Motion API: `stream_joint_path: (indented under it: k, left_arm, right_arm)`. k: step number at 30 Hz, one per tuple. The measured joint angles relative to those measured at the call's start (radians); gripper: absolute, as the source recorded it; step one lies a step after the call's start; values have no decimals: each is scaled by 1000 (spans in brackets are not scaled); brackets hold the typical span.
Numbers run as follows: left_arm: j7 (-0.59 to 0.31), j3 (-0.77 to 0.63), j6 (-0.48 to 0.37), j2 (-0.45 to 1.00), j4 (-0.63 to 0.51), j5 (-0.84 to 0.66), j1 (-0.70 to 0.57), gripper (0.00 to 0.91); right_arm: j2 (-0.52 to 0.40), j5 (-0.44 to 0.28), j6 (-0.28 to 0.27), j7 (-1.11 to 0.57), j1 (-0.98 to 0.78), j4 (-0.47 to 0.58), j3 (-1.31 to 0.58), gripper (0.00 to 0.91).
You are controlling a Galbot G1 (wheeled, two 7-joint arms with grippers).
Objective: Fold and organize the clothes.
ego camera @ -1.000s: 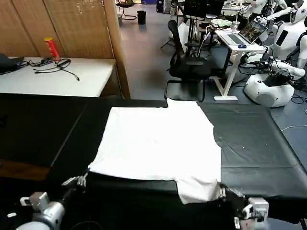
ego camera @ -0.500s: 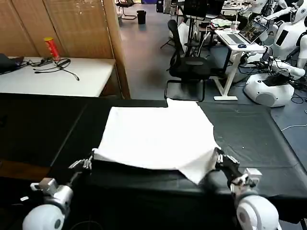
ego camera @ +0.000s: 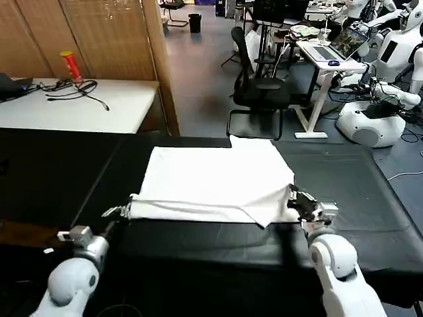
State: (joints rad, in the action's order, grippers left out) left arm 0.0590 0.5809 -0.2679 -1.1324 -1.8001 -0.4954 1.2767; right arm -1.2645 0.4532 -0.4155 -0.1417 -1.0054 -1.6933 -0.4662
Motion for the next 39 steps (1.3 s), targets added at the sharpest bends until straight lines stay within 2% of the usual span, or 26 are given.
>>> stream_joint_path:
  k: [8, 9, 10, 14, 19, 25, 30, 31, 32, 33, 34, 36, 37, 38, 39]
  left_arm:
    - [4, -14, 9, 14, 58, 10, -61, 0]
    - [4, -18, 9, 15, 65, 11, -69, 878]
    - [6, -24, 8, 15, 73, 12, -77, 878]
    - [5, -37, -1, 15, 92, 11, -103, 878]
    - [1, -38, -13, 17, 86, 7, -105, 878]
    - [10, -18, -64, 38, 54, -24, -67, 878]
    - [27, 2, -101, 57, 16, -94, -11, 878]
    - [28, 4, -107, 59, 8, -105, 3, 878]
    - [30, 6, -109, 60, 2, -109, 14, 878]
    - [33, 7, -110, 60, -1, -109, 24, 790]
    - [35, 8, -111, 60, -3, -109, 34, 644]
    - [36, 10, -111, 58, -4, -109, 47, 556]
    - [36, 10, -111, 57, -4, -108, 52, 390]
    - [36, 10, -111, 56, -4, -108, 56, 273]
    - [36, 10, -111, 55, -4, -107, 59, 205]
  right_arm:
    - [-8, 7, -18, 12, 30, 43, 5, 0]
    - [-6, 14, -26, 15, 29, 43, 3, 215]
    - [-3, 27, -42, 21, 25, 38, -1, 878]
    - [19, 80, -106, 43, -10, -14, -17, 878]
    - [72, 76, -183, 49, -107, -135, -45, 878]
    - [127, 48, -208, 58, -223, -252, -86, 878]
    - [142, 45, -209, 74, -283, -286, -101, 878]
    - [142, 44, -208, 76, -290, -287, -101, 790]
    - [143, 43, -205, 77, -295, -287, -101, 770]
    - [143, 41, -202, 77, -296, -287, -100, 751]
    - [142, 40, -200, 77, -297, -286, -100, 702]
    - [138, 39, -197, 80, -297, -277, -98, 683]
    - [137, 39, -194, 82, -298, -273, -97, 595]
    - [136, 37, -189, 87, -299, -269, -95, 527]
    - [134, 35, -185, 91, -300, -265, -93, 468]
